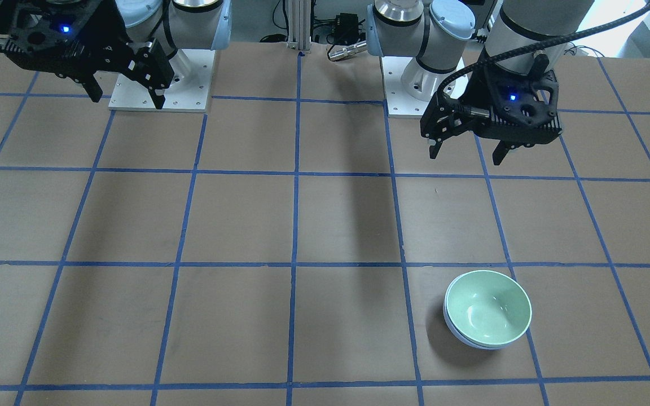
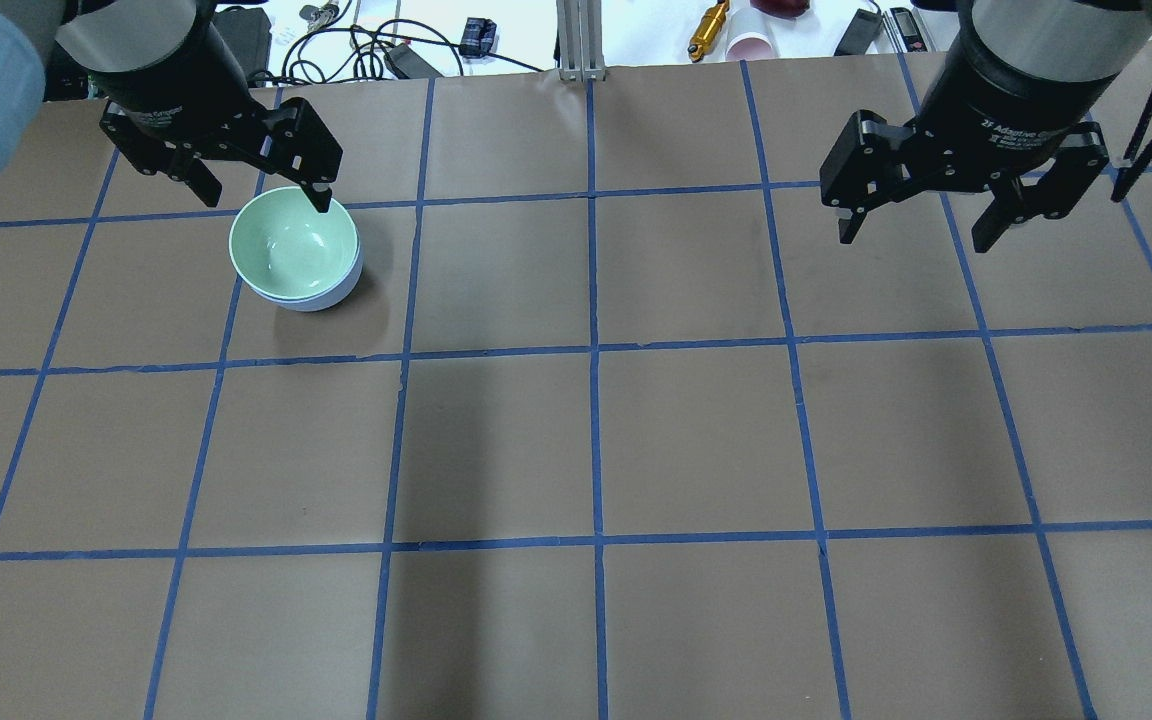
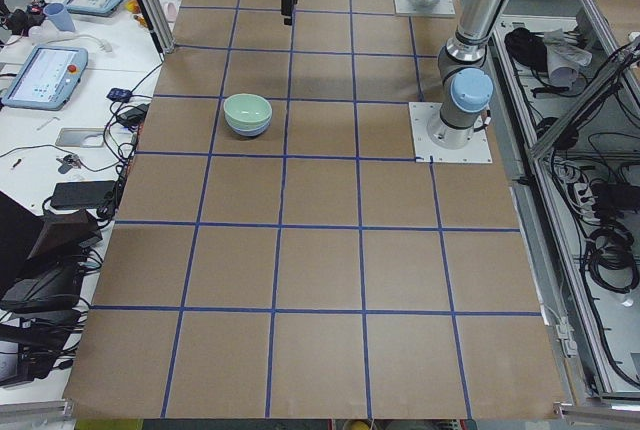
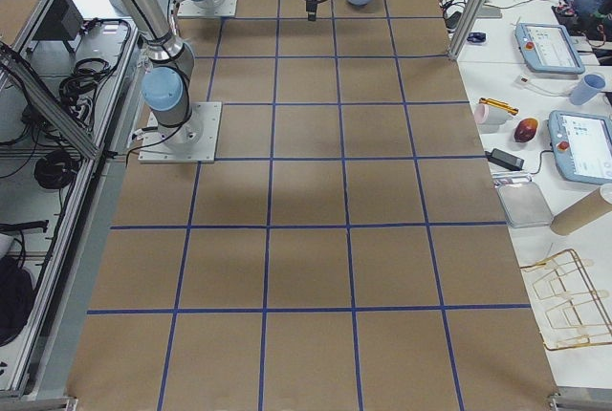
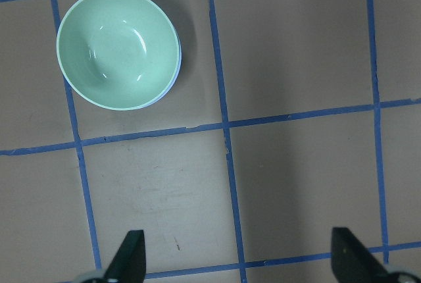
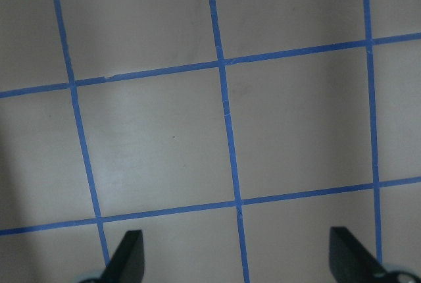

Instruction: Stack green bowl on blue bowl

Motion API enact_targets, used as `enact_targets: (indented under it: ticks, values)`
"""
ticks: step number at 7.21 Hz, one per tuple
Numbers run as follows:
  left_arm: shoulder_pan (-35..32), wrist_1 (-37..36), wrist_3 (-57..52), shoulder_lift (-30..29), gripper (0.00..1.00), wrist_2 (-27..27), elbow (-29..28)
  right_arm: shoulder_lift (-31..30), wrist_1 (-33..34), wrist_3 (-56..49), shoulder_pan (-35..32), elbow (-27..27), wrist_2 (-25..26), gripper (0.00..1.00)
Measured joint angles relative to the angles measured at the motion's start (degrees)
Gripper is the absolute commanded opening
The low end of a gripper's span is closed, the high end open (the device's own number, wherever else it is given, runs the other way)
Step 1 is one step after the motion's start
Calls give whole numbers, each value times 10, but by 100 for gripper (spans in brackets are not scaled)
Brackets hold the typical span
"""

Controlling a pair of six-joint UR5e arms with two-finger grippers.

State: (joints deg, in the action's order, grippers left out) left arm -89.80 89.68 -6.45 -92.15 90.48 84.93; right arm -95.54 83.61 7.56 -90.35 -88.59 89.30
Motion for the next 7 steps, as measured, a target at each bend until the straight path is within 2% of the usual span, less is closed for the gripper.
enact_targets:
  ticks: [7]
  values:
    - [0, 6, -1, -2, 100, 2, 0, 0, 0, 0, 0, -1, 0, 100]
